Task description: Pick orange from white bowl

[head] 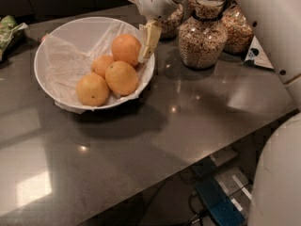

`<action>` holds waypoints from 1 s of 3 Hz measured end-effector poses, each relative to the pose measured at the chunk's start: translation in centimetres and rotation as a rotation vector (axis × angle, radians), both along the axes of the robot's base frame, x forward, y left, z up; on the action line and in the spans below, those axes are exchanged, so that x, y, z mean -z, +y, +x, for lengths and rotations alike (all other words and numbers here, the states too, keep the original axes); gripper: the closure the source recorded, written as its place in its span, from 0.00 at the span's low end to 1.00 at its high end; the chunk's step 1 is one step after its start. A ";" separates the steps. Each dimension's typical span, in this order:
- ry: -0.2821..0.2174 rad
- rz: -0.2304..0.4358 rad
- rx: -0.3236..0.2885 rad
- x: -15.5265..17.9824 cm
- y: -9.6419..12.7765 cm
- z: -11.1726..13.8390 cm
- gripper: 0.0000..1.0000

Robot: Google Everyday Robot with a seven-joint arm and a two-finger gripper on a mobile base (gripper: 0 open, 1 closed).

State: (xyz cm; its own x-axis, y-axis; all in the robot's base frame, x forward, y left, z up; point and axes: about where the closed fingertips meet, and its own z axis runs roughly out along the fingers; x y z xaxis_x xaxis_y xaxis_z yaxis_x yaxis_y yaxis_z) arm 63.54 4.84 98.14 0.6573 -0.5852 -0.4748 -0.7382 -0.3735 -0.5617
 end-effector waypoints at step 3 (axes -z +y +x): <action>0.105 0.044 0.029 0.8 -1.4 -1.6 0.00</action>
Offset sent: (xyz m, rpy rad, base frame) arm -0.0083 0.0035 0.0031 0.0276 0.0660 0.0128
